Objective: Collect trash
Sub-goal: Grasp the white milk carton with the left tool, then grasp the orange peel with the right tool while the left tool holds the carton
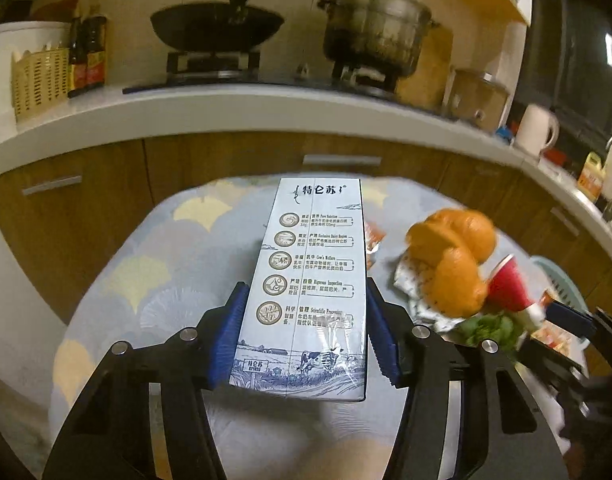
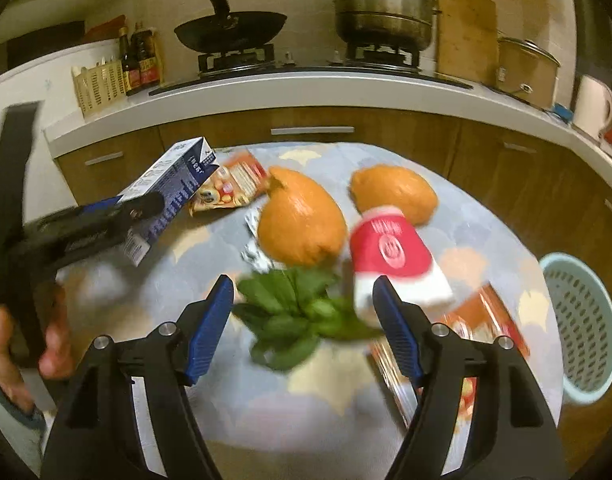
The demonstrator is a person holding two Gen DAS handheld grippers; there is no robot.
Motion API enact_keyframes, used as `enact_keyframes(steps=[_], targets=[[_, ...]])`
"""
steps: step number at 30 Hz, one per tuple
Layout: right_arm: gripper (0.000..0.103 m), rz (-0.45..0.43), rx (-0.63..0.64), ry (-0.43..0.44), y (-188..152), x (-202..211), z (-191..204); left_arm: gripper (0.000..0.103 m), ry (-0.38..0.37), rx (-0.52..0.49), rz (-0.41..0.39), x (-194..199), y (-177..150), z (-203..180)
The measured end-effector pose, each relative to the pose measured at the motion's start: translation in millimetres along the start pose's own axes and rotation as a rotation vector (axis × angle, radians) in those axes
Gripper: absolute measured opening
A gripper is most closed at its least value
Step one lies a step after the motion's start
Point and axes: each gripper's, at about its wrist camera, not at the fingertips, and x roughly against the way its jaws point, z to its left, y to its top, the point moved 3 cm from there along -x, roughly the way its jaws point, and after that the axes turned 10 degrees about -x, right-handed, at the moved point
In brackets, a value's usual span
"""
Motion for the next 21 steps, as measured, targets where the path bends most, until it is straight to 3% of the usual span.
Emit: enact_keyframes(steps=[4,10,16,21], targets=[[0.068,0.011,-0.009,0.011,25.1,-17.9,7.8,0.054,0.052,-0.009,-0.017,3.3,-0.4,-1.0],[0.068,0.060,-0.007,0.000,50.5,-56.2,15.6,0.054,0.063,-0.039,-0.036,7.5,1.0,-7.3],[0.068,0.101,-0.038,-0.058,52.0,-95.2,10.5,0.054,0.034,0.002,-0.044,7.9,2.1,2.2],[0.064,0.066,0.022,-0.107,42.1,-98.4,20.3,0.054,0.016,0.020,-0.043,6.9,2.5,5.5]])
